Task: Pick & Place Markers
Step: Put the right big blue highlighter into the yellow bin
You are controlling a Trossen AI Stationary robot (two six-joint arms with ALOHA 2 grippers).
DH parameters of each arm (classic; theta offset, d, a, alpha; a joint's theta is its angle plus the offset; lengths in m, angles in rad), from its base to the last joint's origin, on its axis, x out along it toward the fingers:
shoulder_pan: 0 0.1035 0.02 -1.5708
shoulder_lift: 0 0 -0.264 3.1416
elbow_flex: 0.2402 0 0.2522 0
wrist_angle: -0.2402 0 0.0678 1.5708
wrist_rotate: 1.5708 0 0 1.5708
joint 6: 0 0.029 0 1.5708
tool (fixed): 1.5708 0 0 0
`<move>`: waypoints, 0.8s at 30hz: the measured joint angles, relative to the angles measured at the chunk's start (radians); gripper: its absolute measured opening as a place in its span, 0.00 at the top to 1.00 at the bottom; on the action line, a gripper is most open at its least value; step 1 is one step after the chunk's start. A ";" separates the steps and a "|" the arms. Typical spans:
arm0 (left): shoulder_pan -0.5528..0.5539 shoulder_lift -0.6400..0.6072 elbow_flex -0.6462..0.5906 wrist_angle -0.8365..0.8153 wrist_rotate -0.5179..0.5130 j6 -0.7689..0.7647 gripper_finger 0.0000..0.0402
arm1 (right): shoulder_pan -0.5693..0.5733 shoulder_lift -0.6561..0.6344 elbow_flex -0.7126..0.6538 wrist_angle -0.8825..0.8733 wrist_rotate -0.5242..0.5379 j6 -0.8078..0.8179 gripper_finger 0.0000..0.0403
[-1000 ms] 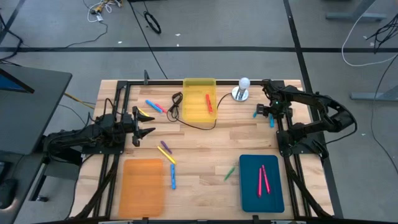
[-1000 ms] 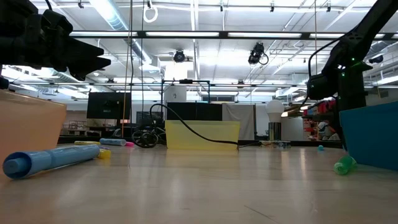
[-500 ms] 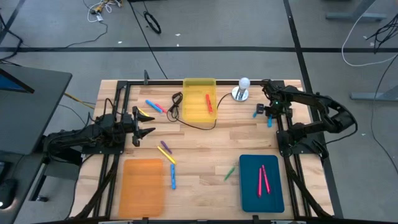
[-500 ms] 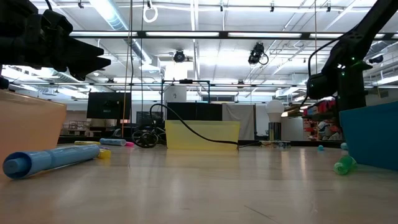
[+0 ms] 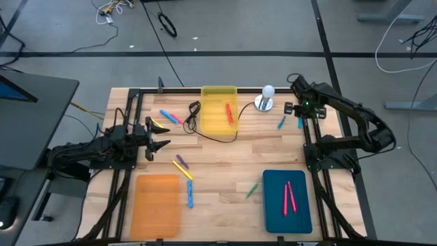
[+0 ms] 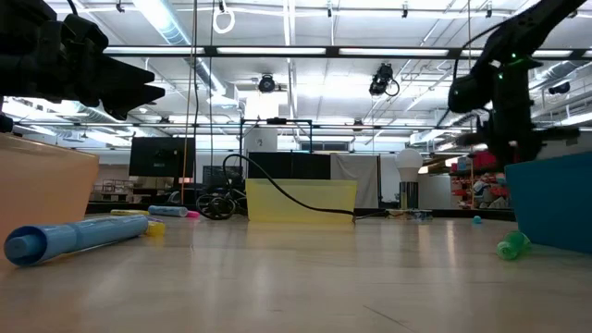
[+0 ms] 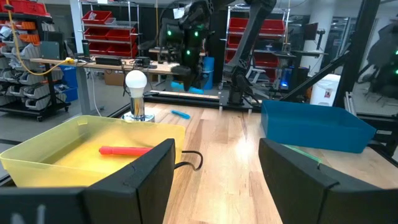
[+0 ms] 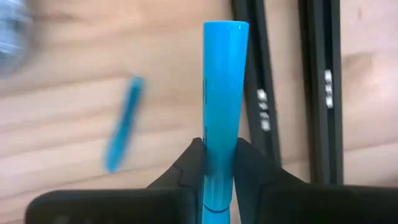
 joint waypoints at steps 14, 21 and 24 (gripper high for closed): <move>0.000 0.000 0.000 0.000 0.000 0.000 0.41 | 0.165 -0.008 0.169 0.031 0.078 0.029 0.87; 0.000 0.000 0.000 0.000 0.000 0.000 0.41 | 0.271 -0.008 0.169 0.127 0.104 0.096 0.87; 0.000 0.000 0.000 0.000 0.000 0.000 0.41 | 0.318 -0.003 0.170 0.161 0.127 0.121 0.87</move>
